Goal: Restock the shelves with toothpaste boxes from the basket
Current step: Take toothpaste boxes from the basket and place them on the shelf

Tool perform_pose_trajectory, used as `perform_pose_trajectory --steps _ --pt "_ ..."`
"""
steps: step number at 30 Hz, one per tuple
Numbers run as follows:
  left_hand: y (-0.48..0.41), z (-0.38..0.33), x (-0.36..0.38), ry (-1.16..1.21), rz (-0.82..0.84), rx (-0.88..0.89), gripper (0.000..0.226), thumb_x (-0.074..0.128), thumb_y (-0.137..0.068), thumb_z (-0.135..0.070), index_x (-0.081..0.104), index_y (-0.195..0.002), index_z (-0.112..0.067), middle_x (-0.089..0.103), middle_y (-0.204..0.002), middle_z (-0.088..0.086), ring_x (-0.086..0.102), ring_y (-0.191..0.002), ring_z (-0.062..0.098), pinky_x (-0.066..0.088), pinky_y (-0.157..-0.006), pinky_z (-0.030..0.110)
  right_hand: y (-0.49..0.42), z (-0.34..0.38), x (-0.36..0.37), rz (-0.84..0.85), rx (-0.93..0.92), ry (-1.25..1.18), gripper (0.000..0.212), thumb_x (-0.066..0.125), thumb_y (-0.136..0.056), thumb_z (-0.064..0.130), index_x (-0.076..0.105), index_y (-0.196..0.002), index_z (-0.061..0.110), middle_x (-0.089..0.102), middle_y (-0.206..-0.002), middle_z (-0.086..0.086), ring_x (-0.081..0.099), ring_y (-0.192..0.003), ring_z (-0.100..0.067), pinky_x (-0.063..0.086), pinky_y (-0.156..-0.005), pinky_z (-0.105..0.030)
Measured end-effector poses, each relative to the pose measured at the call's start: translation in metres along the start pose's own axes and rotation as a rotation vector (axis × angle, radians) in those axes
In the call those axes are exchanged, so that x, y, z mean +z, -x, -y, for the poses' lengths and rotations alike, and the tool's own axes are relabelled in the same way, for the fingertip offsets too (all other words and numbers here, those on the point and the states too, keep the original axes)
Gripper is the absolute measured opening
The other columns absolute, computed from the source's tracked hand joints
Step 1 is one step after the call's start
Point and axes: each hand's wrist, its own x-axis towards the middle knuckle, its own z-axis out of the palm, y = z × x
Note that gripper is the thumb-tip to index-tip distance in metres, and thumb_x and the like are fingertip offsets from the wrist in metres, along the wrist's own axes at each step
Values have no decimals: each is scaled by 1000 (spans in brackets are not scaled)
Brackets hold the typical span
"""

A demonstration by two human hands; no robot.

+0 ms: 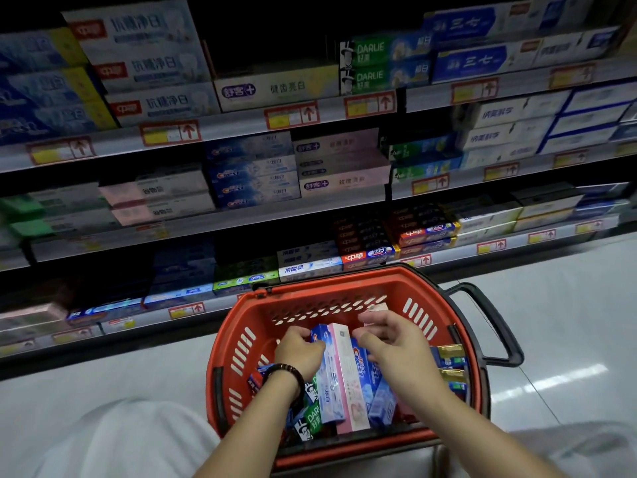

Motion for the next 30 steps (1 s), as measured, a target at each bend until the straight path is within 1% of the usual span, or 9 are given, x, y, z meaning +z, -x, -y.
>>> perform_pose_trajectory --steps 3,6,9,11,14,18,21,25,30 --pt "-12 6 12 -16 9 -31 42 66 -78 -31 55 -118 -25 72 -100 7 74 -83 27 58 -59 33 0 -6 -2 2 16 19 16 76 -98 16 73 -110 26 77 -99 2 73 -93 -7 58 -76 -22" --pt "-18 8 20 -37 16 -55 37 66 -82 -28 56 -118 -24 70 -100 8 75 -82 27 52 -51 27 -2 -14 -3 7 61 45 15 77 -97 15 73 -109 23 77 -96 0 73 -89 -11 56 -72 -20" --pt "-31 14 27 -76 -7 -67 20 66 -83 -24 59 -101 -24 72 -97 12 75 -81 29 58 -53 34 -5 -19 -3 10 103 77 14 77 -96 16 72 -108 23 76 -94 -6 71 -80 -14 55 -68 -26" --pt "-39 18 30 -111 -16 -76 24 64 -78 -25 62 -102 -22 73 -94 9 73 -77 27 58 -56 32 -7 -21 -3 18 128 97 13 76 -97 19 71 -107 23 76 -94 -6 69 -76 -13 55 -68 -27" --pt "-50 24 37 -133 -44 -75 15 64 -76 -23 66 -89 -16 73 -83 6 72 -76 27 62 -69 38 -10 -25 -5 32 165 121 11 74 -98 21 70 -109 22 75 -98 -6 71 -88 -14 56 -75 -24" --pt "-60 30 41 -137 -60 -74 15 63 -70 -21 68 -77 -9 74 -73 8 73 -72 32 62 -68 43 -16 -30 -3 31 213 117 9 73 -99 21 70 -108 21 73 -101 -6 71 -97 -19 57 -88 -35" --pt "-69 37 48 -142 -49 -96 13 66 -69 -23 65 -80 -17 75 -79 6 73 -72 30 64 -71 43 -21 -34 -3 33 247 112 9 73 -99 23 69 -107 22 73 -97 -2 70 -93 -18 56 -86 -36" --pt "-78 43 53 -141 -50 -120 30 67 -62 -30 65 -91 -22 74 -82 3 73 -72 26 64 -68 41 -25 -38 0 47 271 102 10 73 -98 25 70 -108 23 72 -93 0 68 -84 -16 55 -79 -37" --pt "-94 55 58 -161 -19 -135 43 71 -59 -35 67 -99 -21 75 -83 0 74 -72 22 64 -68 40 -30 -39 0 54 288 123 10 73 -97 30 70 -107 28 74 -95 4 71 -95 -17 60 -93 -47"
